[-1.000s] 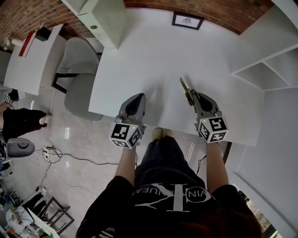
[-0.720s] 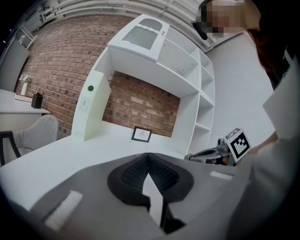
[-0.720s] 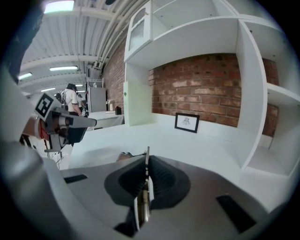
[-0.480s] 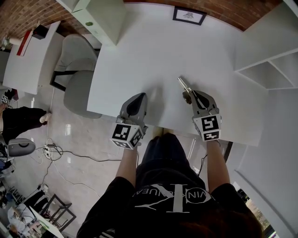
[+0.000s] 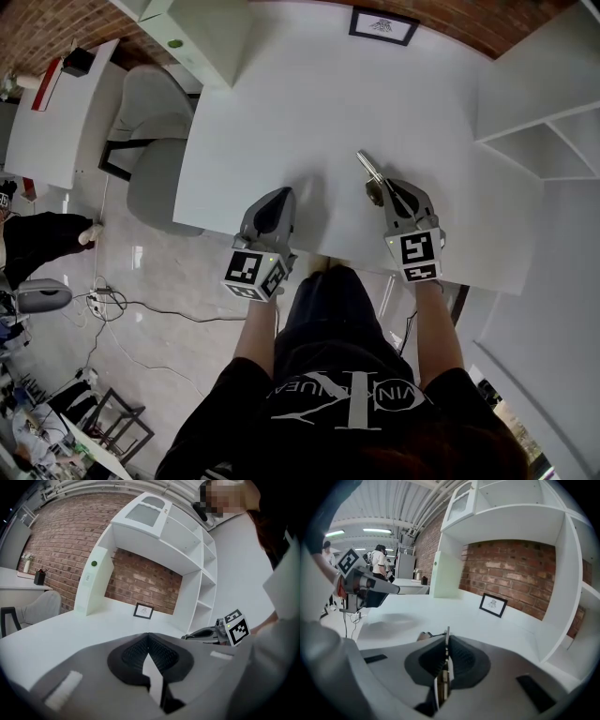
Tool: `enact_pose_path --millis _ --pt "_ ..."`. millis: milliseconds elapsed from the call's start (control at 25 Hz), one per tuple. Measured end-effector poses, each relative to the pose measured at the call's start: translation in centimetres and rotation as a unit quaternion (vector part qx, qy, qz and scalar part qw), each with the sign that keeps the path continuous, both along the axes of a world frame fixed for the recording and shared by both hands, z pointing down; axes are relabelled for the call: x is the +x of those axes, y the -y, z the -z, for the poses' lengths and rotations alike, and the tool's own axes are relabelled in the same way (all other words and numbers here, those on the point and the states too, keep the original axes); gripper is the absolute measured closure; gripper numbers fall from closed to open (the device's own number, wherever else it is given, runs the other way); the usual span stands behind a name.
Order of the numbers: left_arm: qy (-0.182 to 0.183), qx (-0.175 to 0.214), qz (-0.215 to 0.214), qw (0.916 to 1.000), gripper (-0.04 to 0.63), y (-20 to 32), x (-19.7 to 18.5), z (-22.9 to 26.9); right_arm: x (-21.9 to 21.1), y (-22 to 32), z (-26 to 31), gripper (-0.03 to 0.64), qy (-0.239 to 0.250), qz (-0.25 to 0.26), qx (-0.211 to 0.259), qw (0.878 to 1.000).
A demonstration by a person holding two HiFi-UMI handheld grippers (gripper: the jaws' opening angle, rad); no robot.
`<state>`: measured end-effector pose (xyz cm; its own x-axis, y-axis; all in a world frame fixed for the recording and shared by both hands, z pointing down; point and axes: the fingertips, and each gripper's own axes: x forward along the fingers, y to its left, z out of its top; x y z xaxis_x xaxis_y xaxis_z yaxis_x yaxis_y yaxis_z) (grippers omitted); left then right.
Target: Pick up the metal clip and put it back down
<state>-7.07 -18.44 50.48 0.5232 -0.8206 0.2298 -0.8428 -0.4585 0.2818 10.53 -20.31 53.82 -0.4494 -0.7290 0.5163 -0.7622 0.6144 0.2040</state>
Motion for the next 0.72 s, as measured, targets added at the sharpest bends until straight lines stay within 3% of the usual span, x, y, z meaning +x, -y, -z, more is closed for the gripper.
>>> enact_pose_path --millis 360,720 --pt "-0.005 -0.003 0.002 1.0 0.584 -0.32 0.02 -0.12 -0.23 -0.19 0.02 0.603 -0.059 0.024 0.034 0.997" --pt "-0.006 -0.002 0.005 1.0 0.584 -0.47 -0.29 -0.03 -0.73 -0.61 -0.16 0.603 -0.083 0.039 0.044 0.995"
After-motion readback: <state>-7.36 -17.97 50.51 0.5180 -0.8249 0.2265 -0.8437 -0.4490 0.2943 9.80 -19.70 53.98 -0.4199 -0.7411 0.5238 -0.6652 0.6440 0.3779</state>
